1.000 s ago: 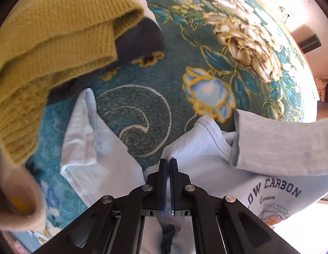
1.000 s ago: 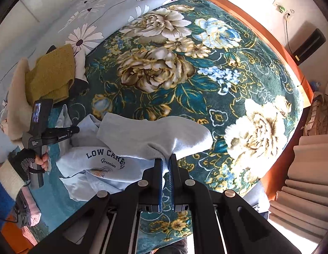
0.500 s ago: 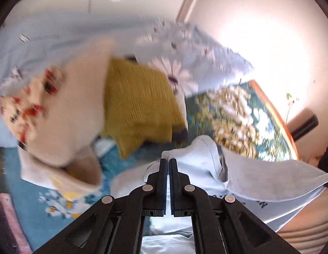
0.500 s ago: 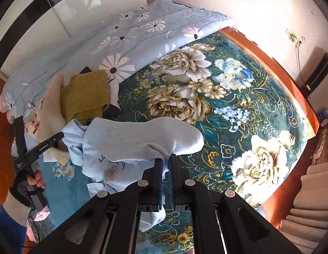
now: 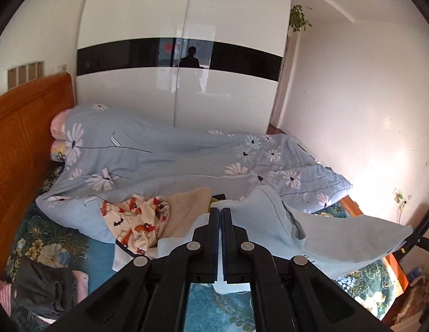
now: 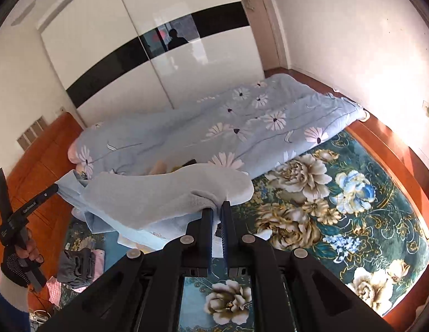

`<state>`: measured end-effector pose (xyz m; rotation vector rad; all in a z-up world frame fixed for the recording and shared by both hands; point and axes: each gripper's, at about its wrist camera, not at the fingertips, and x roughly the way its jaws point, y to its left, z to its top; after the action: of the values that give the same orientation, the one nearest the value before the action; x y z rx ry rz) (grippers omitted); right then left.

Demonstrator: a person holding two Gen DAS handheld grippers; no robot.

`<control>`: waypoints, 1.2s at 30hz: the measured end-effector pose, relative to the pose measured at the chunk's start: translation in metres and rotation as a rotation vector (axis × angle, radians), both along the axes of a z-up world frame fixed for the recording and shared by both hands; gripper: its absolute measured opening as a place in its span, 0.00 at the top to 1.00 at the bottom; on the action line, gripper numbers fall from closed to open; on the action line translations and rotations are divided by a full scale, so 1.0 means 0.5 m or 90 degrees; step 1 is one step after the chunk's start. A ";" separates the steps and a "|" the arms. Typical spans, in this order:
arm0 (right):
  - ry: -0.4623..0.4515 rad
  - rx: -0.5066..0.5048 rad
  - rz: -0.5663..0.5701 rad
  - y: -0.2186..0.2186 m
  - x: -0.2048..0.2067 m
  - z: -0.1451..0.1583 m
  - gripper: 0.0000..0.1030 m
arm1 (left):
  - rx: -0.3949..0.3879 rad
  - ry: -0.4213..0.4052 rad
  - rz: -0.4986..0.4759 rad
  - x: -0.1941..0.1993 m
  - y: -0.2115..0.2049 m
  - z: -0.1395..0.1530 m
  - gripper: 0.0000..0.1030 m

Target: Fold clothes

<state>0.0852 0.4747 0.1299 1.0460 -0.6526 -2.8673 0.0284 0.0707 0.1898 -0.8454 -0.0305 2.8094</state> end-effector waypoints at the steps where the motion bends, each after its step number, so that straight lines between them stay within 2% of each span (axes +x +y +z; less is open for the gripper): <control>1: 0.006 -0.006 0.008 0.004 0.015 0.001 0.95 | -0.004 0.008 0.010 0.031 -0.003 0.005 0.99; 7: 0.001 -0.029 0.076 0.002 0.113 -0.039 0.95 | -0.026 -0.002 0.080 0.197 -0.032 -0.036 0.99; 10: 0.014 -0.055 0.116 -0.006 0.163 -0.036 0.95 | -0.031 -0.010 0.100 0.245 -0.052 -0.034 0.99; 14: 0.032 -0.074 0.134 -0.003 0.188 -0.018 0.95 | -0.071 -0.003 0.097 0.249 -0.054 -0.017 0.99; 16: 0.018 -0.071 0.126 0.000 0.174 -0.031 0.95 | -0.069 -0.021 0.093 0.228 -0.056 -0.033 0.99; 18: -0.020 -0.069 0.111 0.000 0.151 -0.068 0.95 | -0.071 -0.053 0.085 0.193 -0.054 -0.075 0.99; 20: -0.075 -0.084 0.111 -0.006 0.125 -0.127 0.95 | -0.091 -0.108 0.082 0.149 -0.047 -0.146 0.99; 24: -0.221 -0.086 0.087 -0.030 0.082 -0.283 0.95 | -0.105 -0.233 0.074 0.072 -0.037 -0.304 0.99; 28: -0.324 -0.095 0.034 -0.036 0.071 -0.401 0.95 | -0.115 -0.325 0.068 0.025 -0.033 -0.432 0.99; 31: -0.358 -0.099 -0.003 -0.033 0.060 -0.431 0.95 | -0.117 -0.370 0.054 -0.010 -0.033 -0.496 0.99; 36: -0.399 -0.089 -0.041 -0.037 0.009 -0.443 0.95 | -0.122 -0.412 0.028 -0.093 -0.033 -0.549 0.99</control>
<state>0.0895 0.4563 -0.0914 1.9397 -0.8997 -2.4640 -0.0180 0.0545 -0.0847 -1.7760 0.1255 2.4729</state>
